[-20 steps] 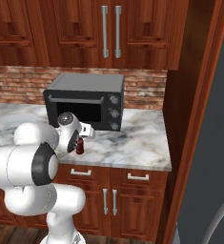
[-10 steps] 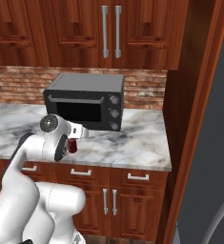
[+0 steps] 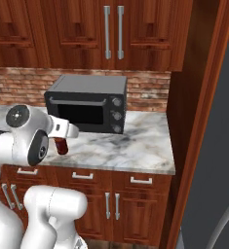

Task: Place the condiment bottle and condiment bottle from the counter to the top shelf of the fridge. If the existing items in the fridge are on the top shelf, move them to other shelves.

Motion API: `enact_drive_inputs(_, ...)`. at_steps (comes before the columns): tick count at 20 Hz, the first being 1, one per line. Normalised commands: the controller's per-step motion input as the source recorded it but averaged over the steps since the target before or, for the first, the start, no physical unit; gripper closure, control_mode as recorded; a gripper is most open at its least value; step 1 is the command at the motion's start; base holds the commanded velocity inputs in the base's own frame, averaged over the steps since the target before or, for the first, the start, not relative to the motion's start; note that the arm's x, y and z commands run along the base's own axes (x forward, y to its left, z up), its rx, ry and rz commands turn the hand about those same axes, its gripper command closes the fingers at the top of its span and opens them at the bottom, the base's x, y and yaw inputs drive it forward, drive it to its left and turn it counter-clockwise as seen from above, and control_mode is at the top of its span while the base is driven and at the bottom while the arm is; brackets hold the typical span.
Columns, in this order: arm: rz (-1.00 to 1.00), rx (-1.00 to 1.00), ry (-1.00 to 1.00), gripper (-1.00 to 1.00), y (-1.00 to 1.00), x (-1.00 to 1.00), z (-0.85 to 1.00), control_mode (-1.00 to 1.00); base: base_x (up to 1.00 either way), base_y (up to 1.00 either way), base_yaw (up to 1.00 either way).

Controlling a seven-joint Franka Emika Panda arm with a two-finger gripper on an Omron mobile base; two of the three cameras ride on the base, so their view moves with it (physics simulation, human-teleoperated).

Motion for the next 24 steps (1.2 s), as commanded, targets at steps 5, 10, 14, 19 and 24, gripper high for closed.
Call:
enact_drive_inputs(5, -0.02, 0.0, 0.01, 1.0, 0.0, -1.0, 0.97, -1.0, 0.0, 0.0, 0.0)
enact_drive_inputs(10, 0.0, 0.0, 0.0, 1.0, 0.0, -0.58, 0.28, -1.0, 0.0, 0.0, 0.0)
enact_drive_inputs(14, 0.0, 0.0, 0.0, 1.0, 0.0, 0.0, 0.0, -1.0, 0.0, 0.0, 0.0)
enact_drive_inputs(19, 0.01, 0.0, 0.0, 1.0, -0.04, -0.29, 0.0, 1.0, -0.6, -0.25, 0.04)
enact_drive_inputs(24, 0.0, 0.0, 0.0, 1.0, 0.0, 0.0, 0.0, 1.0, -1.0, -0.74, 0.03)
